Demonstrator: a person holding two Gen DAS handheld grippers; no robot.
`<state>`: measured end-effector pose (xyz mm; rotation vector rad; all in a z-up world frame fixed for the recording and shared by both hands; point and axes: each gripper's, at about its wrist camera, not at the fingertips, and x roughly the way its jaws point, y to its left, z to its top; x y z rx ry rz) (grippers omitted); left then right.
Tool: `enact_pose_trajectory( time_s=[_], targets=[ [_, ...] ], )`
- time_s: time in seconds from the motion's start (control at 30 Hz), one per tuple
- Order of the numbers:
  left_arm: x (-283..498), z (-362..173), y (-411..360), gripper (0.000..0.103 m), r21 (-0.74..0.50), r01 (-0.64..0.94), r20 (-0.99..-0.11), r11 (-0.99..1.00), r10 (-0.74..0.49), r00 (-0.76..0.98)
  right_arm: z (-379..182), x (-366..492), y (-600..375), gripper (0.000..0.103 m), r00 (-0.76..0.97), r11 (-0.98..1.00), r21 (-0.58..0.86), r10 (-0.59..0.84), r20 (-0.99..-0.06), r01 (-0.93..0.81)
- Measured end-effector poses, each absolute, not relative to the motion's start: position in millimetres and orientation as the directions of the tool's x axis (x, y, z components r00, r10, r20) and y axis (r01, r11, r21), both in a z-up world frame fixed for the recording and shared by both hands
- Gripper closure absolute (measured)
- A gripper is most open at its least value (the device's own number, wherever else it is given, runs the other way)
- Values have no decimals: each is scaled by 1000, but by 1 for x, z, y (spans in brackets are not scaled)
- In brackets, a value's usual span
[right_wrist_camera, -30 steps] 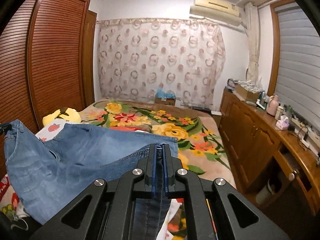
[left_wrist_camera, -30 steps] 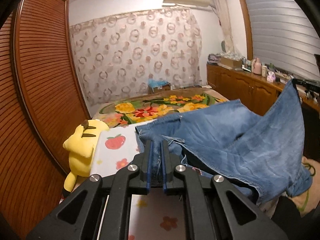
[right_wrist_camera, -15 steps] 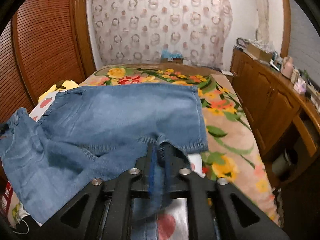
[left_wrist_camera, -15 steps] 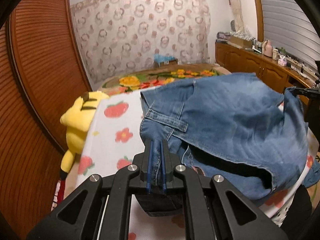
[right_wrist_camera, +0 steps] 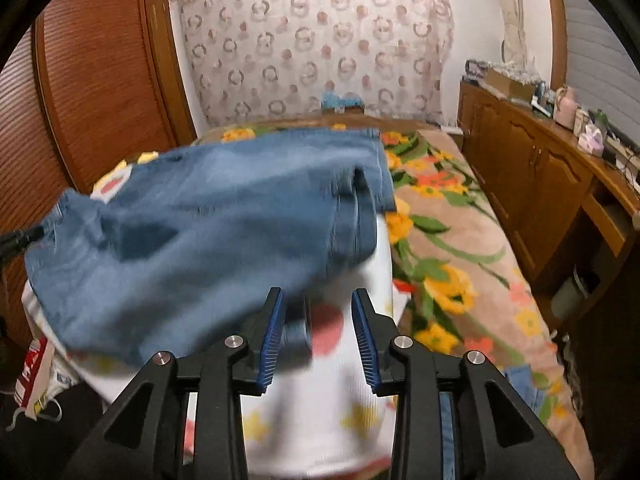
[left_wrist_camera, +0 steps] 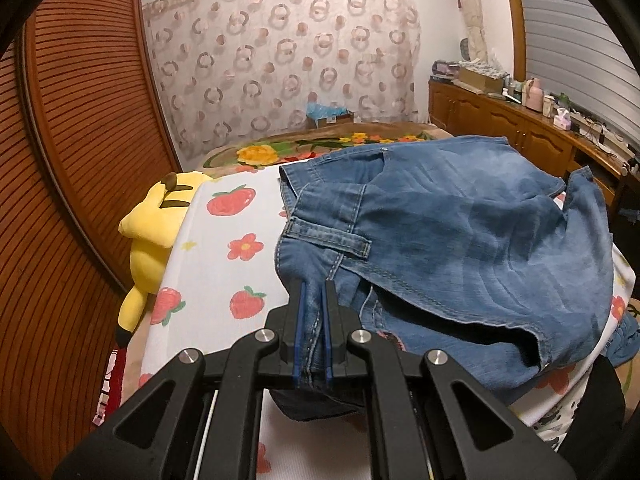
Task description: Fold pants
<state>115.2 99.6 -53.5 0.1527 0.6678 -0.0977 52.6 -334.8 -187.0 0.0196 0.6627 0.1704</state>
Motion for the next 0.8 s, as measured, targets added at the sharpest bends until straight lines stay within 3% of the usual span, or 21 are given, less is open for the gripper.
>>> enact_pose_trajectory(
  time_s=[0.23,0.6,0.63,0.67,0.8],
  targets=[
    [112,-51,101,94,108,138,-620,985,-41,783,-203,62,-328,67,725,977,123,211,-656,-174],
    [111,-50,101,94,104,140,-620,985,-46,783,-200,82,-318,68,699,983,60,165,-696,-172],
    [110,-48,102,94,101,141,-617,985,-49,786,-200,83,-317,74,698,983,57,163,-698,-173],
    [107,-46,103,95,96,142,-611,985,-54,789,-199,82,-316,86,696,982,56,167,-699,-179],
    [95,-30,106,95,74,147,-569,986,-79,818,-184,67,-318,89,717,977,62,194,-669,-206]
  ],
)
